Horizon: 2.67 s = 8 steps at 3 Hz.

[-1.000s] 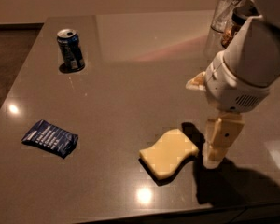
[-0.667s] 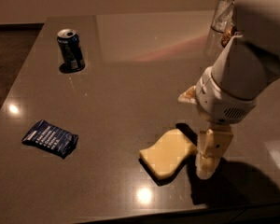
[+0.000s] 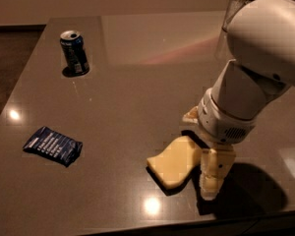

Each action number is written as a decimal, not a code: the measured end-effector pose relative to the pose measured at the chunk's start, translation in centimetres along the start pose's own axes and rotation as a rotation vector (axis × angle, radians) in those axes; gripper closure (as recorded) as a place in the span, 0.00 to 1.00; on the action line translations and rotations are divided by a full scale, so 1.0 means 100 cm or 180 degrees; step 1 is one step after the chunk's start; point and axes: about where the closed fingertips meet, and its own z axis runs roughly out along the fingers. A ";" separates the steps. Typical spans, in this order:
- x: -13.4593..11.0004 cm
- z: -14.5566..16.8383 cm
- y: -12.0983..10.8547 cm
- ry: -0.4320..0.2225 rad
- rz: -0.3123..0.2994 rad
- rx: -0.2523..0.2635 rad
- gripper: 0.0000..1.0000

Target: Move sponge near rxbar blueberry

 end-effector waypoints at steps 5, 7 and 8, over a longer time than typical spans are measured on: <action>-0.090 -0.026 -0.057 -0.0279 -0.0111 0.0037 1.00; -0.162 0.007 -0.079 -0.0263 -0.0143 0.0289 0.74; -0.177 0.014 -0.082 -0.0301 -0.0104 0.0262 0.52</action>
Offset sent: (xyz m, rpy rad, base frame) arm 0.0088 0.0079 0.0013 -0.0138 0.0348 -0.0210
